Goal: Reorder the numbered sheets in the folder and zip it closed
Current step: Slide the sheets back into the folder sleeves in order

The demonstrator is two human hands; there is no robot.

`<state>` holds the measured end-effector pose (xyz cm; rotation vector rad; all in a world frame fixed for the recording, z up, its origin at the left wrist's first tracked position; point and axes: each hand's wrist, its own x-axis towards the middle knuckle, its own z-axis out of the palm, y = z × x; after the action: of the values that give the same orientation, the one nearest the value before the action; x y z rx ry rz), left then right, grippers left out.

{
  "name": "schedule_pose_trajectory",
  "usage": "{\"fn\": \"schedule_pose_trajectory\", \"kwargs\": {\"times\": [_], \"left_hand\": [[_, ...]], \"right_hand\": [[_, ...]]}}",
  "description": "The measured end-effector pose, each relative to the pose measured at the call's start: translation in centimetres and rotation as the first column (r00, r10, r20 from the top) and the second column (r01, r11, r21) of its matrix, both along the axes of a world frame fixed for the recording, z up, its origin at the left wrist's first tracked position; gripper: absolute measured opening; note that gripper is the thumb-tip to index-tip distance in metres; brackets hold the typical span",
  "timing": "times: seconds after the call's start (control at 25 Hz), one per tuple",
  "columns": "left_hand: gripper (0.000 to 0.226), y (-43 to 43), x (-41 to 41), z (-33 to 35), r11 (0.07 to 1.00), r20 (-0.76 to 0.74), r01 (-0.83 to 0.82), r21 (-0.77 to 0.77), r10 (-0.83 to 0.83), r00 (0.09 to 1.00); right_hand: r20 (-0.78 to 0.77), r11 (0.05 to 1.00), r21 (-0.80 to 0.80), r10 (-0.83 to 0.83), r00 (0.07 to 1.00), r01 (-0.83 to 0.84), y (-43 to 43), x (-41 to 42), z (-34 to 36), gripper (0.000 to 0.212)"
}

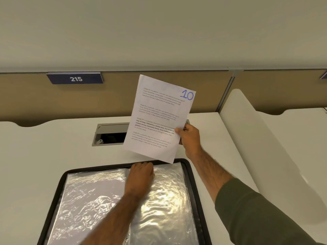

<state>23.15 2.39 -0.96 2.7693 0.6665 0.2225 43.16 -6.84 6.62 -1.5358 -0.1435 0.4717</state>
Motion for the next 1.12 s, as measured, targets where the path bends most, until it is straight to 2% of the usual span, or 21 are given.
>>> {"fn": "schedule_pose_trajectory", "kwargs": {"times": [0.16, 0.48, 0.68, 0.96, 1.12], "left_hand": [[0.02, 0.2, 0.4, 0.8, 0.998, 0.004, 0.066, -0.024, -0.066, 0.998], [0.005, 0.7, -0.7, 0.7, 0.97, 0.004, 0.16, -0.183, -0.162, 0.987], [0.004, 0.5, -1.3, 1.7, 0.977, 0.093, 0.13, -0.172, -0.116, 0.989], [0.01, 0.9, -1.4, 2.0, 0.991, 0.092, 0.126, -0.05, -0.121, 0.988], [0.014, 0.8, -1.0, 2.4, 0.989, 0.122, 0.135, -0.054, -0.128, 0.984]], "right_hand": [[0.0, 1.0, -0.002, -0.011, 1.0, 0.011, -0.4, 0.3, 0.0, 0.021], [-0.036, 1.0, -0.009, 0.011, 0.999, -0.011, 1.1, -1.0, -1.0, 0.015], [-0.033, 0.999, -0.026, 0.044, 0.999, -0.045, 1.8, -2.0, -1.7, 0.013], [0.028, 0.996, -0.057, 0.063, 0.998, -0.062, -0.1, -2.0, -1.9, 0.013], [0.026, 0.996, -0.069, 0.05, 0.998, -0.048, -1.2, -1.7, -2.1, 0.013]]}}
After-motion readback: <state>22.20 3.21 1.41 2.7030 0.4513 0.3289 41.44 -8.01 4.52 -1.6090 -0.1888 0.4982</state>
